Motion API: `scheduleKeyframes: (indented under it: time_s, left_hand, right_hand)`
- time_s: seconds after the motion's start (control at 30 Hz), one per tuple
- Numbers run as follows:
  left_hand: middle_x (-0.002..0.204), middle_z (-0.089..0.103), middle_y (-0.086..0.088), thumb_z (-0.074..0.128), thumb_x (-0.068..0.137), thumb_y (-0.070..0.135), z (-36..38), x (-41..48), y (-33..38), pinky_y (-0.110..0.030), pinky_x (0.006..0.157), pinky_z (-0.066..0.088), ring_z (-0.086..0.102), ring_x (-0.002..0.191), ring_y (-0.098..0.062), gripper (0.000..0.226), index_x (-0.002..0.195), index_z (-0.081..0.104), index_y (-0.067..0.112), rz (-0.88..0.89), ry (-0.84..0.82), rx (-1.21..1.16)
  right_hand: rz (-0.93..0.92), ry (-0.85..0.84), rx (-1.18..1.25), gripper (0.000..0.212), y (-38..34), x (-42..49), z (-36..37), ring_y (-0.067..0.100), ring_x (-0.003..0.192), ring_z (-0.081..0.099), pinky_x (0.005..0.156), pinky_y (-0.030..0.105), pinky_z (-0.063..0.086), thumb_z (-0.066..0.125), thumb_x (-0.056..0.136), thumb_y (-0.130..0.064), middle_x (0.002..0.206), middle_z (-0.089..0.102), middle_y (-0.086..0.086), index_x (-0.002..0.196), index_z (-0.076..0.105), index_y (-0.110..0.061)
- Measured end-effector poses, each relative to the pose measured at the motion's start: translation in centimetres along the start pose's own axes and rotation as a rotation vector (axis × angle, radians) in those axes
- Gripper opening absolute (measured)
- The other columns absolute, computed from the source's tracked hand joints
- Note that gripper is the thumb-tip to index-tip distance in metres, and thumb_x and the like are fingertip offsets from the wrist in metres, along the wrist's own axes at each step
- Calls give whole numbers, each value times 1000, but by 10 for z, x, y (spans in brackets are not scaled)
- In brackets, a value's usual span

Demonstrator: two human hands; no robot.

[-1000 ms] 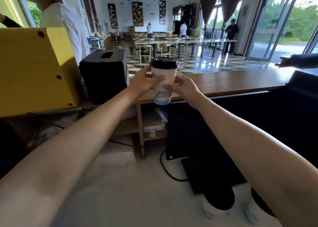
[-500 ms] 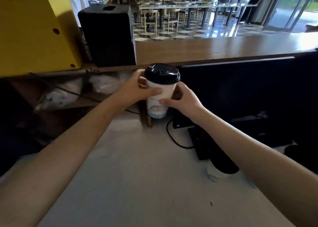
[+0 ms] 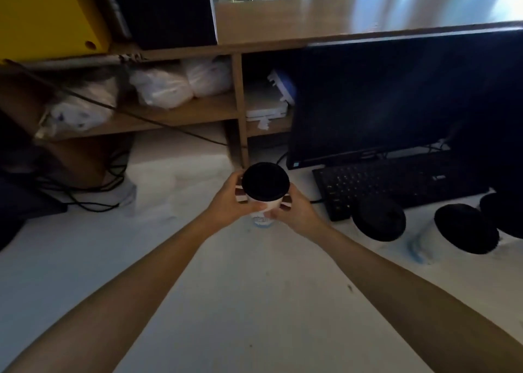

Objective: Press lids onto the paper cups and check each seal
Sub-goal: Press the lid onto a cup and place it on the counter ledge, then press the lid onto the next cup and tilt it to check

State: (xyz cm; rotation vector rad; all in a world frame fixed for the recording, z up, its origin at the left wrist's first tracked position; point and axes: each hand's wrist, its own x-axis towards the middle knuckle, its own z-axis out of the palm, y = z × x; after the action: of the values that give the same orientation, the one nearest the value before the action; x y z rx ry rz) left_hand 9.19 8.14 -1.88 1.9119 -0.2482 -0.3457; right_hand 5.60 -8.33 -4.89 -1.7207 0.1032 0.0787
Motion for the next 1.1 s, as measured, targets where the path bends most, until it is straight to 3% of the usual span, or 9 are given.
scheduleKeyframes:
  time_s: [0.13,0.27,0.47,0.63,0.73,0.8,0.87,1.0,1.1]
  left_hand:
    - [120,46,1,78,70,4,8,-3,-14,-12,69,52,52,107,-16,70,128,39,13,6,-24,-6]
    - [125,45,0,78,70,2,10,-7,-25,-10,71,51,50,112,-16,73,130,37,11,28,-22,17]
    - [121,50,-7,76,74,15,15,-25,-29,-27,84,44,52,105,-19,73,134,35,4,-181,13,153]
    - [103,56,-9,61,88,20,45,-67,-10,-42,95,50,57,95,-23,28,112,51,10,-468,-115,69]
    - [107,55,-9,52,93,18,75,-74,25,-38,94,48,56,99,-21,11,103,54,13,-405,-233,-51]
    - [109,56,-7,46,95,23,99,-61,46,-40,99,47,55,102,-21,16,106,55,15,-315,-212,-56]
    - [122,57,-7,42,97,30,127,-46,64,-41,104,43,54,113,-23,30,120,53,16,-241,-165,-74]
    - [142,46,-5,36,99,34,179,-30,85,-28,100,35,44,129,-22,42,137,43,16,-177,-117,-125]
    - [145,43,-6,34,100,30,194,-33,81,-30,105,35,43,131,-21,42,140,39,18,-180,-18,-127]
  right_hand:
    - [8,3,-1,67,16,-6,4,10,100,55,77,14,52,74,71,7,107,53,-14,120,40,-23]
    - [42,25,-34,73,24,-11,8,22,110,54,92,31,49,76,71,1,123,53,4,132,38,-11]
    - [175,1,-126,66,23,-41,6,23,117,49,85,22,44,68,83,-8,138,44,10,139,34,-7]
    - [378,112,-107,37,28,-104,-29,16,105,55,85,25,43,63,88,-22,120,55,0,123,54,-12]
    - [482,272,-59,8,44,-137,-66,21,96,55,85,34,43,55,92,-13,106,58,7,98,59,-13]
    - [514,483,42,9,48,-143,-92,27,88,53,79,37,42,46,95,-9,104,58,17,95,55,-9]
    - [453,639,54,24,45,-138,-113,32,96,55,89,44,43,39,99,-17,115,59,21,111,54,-3]
    - [233,608,-11,45,15,-121,-125,22,130,43,112,44,32,23,102,-31,141,46,6,139,40,-11]
    - [195,584,7,41,9,-119,-116,15,119,46,107,38,37,26,102,-29,128,49,0,136,41,-12]
